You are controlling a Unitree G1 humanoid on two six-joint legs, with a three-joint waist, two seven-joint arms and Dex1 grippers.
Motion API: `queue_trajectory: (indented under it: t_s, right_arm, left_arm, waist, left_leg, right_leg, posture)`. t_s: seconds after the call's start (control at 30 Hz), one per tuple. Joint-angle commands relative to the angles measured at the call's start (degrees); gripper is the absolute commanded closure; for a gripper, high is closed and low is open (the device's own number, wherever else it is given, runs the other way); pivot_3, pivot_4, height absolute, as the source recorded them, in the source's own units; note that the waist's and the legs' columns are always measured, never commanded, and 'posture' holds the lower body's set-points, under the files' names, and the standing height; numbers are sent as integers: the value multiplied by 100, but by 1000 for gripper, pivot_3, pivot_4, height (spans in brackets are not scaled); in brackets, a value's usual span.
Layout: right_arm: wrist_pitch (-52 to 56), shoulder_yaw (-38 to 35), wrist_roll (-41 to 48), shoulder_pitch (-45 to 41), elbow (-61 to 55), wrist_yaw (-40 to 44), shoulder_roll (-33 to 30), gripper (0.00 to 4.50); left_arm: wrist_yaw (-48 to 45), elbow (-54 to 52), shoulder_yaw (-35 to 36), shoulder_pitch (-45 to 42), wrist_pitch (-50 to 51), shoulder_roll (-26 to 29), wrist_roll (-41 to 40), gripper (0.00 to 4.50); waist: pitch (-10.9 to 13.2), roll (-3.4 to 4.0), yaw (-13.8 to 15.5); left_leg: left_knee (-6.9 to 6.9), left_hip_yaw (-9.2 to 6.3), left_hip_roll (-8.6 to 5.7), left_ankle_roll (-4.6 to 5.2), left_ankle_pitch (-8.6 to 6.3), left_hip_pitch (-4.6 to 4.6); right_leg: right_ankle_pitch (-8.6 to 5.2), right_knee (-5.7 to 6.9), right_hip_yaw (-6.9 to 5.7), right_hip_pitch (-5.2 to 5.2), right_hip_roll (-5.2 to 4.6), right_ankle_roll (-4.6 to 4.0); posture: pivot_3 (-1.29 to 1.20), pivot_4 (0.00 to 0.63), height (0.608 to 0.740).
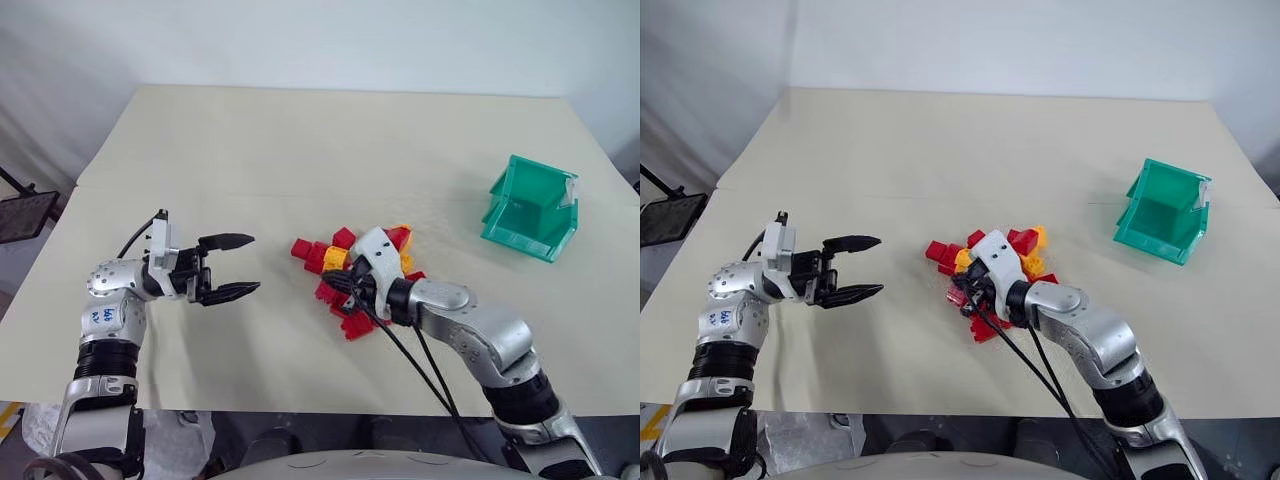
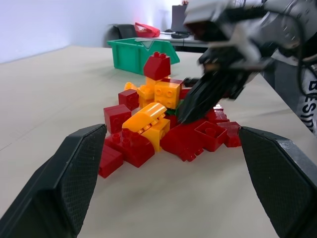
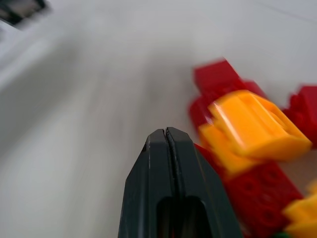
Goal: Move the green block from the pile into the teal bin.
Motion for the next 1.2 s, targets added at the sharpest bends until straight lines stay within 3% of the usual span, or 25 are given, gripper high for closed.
queue_trajectory:
  t_s: [0.03, 0.23, 0.47, 0.67, 0.83, 0.97, 1.07, 1.2]
  right_arm:
    - [-298, -199, -284, -24, 42, -37, -60, 4464]
    - [-530, -921, -667, -26, 455, -268, -317, 4464]
    - [-817, -1213, -1154, 94, 825, -223, -781, 4464]
    - [-752, -1660, -491, 334, -191, 422, -899, 4464]
    - [-779, -2248, -58, 866, -664, 1285, -1707, 4464]
    - [-441, -2815, 641, 1224, -716, 2104, -2359, 3597]
    - [-233, -3646, 1008, 1765, -591, 2962, -3201, 2608]
    - [-247, -4378, 1020, 2317, -458, 3414, -3809, 1265]
  left_arm:
    - [52, -223, 44, 46, 14, -7, -89, 0]
    - [116, -313, 50, 132, 10, -25, -95, 0]
    - [142, -224, 7, 74, -30, -118, -59, 0]
    - [124, -208, -20, 25, -26, -197, -54, 0]
    - [79, -123, -47, -32, -35, -214, -33, 0]
    - [39, -22, -64, -99, -59, -220, -13, 0]
    - [-25, 114, -75, -183, -103, -227, 6, 0]
    - [-75, 225, -67, -236, -147, -217, 3, 0]
  waist:
    - [0, 0, -25]
    - [0, 0, -82]
    - [0, 0, -75]
    - [1, 1, -86]
    - [2, -1, -27]
    - [3, -2, 14]
    - [5, 1, 80]
    - [8, -5, 78]
  left_leg:
    - [-1, 0, 0, 0, 0, 0]
    - [-1, 0, 2, 0, 0, 0]
    - [-2, 0, 4, -1, 0, 1]
    - [-5, 4, 8, -1, 0, 1]
    - [-2, 1, 3, 0, 0, 0]
    - [0, 4, 5, 3, -2, 2]
    - [-1, 4, 6, 3, -2, 1]
    - [1, 9, 4, 7, -4, 3]
  right_leg:
    - [0, 0, 0, 0, 0, 0]
    - [0, -1, 1, 0, 0, 0]
    - [0, -1, 1, 1, 0, 0]
    - [0, -3, 1, -1, 2, 0]
    - [1, -6, 2, 2, 0, 2]
    - [2, -10, 3, 5, 1, 4]
    - [2, -9, 2, 4, 2, 4]
    - [3, -12, 3, 9, -1, 6]
  posture:
    - [0, 150, 740]
    - [0, 150, 740]
    - [0, 150, 740]
    - [0, 150, 740]
    - [0, 150, 740]
    - [0, 150, 740]
    - [0, 150, 740]
    - [0, 150, 740]
